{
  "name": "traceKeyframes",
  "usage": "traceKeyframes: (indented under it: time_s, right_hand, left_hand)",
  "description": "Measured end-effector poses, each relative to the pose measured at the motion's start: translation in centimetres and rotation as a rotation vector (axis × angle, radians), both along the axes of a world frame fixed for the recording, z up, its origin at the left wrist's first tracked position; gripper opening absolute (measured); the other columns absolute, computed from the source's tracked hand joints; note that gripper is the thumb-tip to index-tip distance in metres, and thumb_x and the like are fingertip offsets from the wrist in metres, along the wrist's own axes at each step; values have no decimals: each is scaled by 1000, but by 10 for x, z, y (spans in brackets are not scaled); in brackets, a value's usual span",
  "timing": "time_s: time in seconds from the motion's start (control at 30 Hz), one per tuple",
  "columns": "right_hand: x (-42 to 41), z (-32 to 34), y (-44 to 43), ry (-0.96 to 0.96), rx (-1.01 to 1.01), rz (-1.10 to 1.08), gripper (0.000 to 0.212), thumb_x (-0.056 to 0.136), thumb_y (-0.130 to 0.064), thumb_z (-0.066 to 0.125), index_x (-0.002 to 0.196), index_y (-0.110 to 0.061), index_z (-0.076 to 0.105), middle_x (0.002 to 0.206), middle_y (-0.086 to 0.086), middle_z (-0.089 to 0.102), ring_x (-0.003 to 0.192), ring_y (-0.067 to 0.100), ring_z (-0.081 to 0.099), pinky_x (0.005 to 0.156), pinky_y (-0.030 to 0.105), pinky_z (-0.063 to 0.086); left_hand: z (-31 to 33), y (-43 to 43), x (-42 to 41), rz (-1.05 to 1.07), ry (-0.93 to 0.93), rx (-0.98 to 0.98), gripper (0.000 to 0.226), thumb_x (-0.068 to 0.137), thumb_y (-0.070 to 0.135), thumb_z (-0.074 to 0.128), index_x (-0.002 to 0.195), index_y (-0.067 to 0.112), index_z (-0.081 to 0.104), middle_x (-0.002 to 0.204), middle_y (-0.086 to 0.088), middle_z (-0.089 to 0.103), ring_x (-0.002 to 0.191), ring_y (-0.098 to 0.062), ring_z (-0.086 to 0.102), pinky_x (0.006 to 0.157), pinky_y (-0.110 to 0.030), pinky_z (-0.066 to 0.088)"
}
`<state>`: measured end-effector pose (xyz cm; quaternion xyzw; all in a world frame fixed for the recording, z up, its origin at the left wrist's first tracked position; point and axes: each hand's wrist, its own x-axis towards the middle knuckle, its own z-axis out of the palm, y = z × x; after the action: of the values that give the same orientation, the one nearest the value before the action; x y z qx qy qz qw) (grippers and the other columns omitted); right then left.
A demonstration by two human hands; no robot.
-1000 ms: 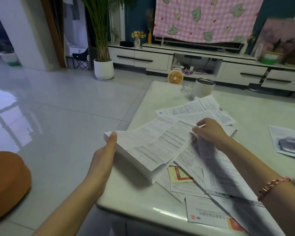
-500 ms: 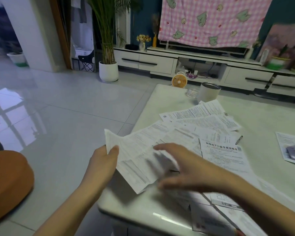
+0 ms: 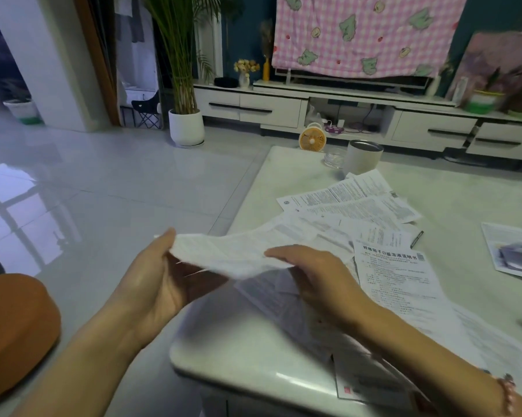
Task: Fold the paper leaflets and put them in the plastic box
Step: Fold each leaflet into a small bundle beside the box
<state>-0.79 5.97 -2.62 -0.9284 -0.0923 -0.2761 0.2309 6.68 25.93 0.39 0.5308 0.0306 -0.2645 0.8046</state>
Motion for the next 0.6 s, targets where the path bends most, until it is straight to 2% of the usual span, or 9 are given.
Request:
traceKeyframes:
  time_s: [0.07, 0.13, 0.2, 0.27, 0.33, 0.37, 0.43, 0.53, 0.6]
  right_hand:
    - [3, 17, -4, -9, 165, -21, 29, 90, -11, 45, 106, -12, 70, 101, -5, 70, 94, 6, 63, 81, 20, 48]
    - [7, 47, -2, -56, 403, -25, 26, 90, 2, 50, 100, -12, 70, 95, -5, 69, 88, 3, 63, 79, 18, 49]
    - [8, 76, -1, -75, 708, -6, 23, 91, 3, 52, 92, -14, 67, 87, -4, 69, 79, 4, 66, 69, 19, 53]
    - [12, 92, -7, -70, 1043, -1, 13, 90, -1, 55, 91, -9, 66, 82, 0, 70, 74, 11, 69, 66, 24, 57]
    - [13, 93, -12, 5, 1305, -24, 15, 87, 4, 56, 100, 0, 63, 85, 6, 69, 77, 19, 68, 68, 27, 58]
    - [12, 88, -14, 80, 1364, -47, 18, 86, 6, 55, 102, 2, 61, 85, 9, 66, 75, 20, 66, 65, 26, 56]
    - [4, 72, -15, 259, 1350, -72, 18, 85, 7, 54, 102, 7, 59, 87, 14, 63, 74, 22, 63, 60, 25, 54]
    - [-7, 49, -14, 427, 1238, -57, 21, 85, 9, 54, 103, 4, 63, 96, 16, 69, 83, 25, 66, 66, 26, 55]
    - [-10, 38, -13, 482, 1239, -48, 26, 83, 10, 56, 107, 2, 63, 101, 14, 71, 86, 24, 69, 71, 26, 56]
  left_hand:
    - [2, 2, 4, 10, -23, 39, 64, 96, 53, 24, 104, 1, 60, 99, -23, 70, 95, -36, 65, 73, -47, 51]
    - [2, 5, 9, 47, -83, 87, 74, 92, 63, 19, 106, 4, 62, 105, -22, 68, 103, -35, 61, 81, -47, 48]
    - [2, 7, 11, 49, -114, 111, 80, 90, 67, 15, 112, 6, 62, 110, -18, 67, 108, -31, 59, 89, -47, 46]
    - [1, 5, 11, 31, -123, 132, 78, 91, 66, 15, 113, 7, 62, 110, -16, 67, 109, -29, 59, 94, -47, 43]
    - [1, 3, 10, 12, -130, 181, 64, 96, 56, 21, 110, 9, 63, 105, -14, 69, 104, -28, 61, 93, -45, 44]
    - [0, 2, 9, 4, -121, 201, 57, 97, 51, 25, 109, 10, 63, 106, -14, 69, 103, -29, 61, 92, -44, 45]
    - [-1, 1, 6, -48, -44, 180, 57, 95, 52, 28, 109, 7, 61, 112, -16, 66, 105, -32, 60, 88, -44, 46]
    - [0, 0, 2, -159, 59, 66, 72, 90, 59, 32, 108, -3, 64, 107, -21, 68, 99, -37, 65, 84, -46, 48]
    - [3, -1, -2, -241, 136, 10, 69, 89, 55, 38, 99, -5, 71, 100, -21, 70, 90, -36, 69, 81, -45, 53]
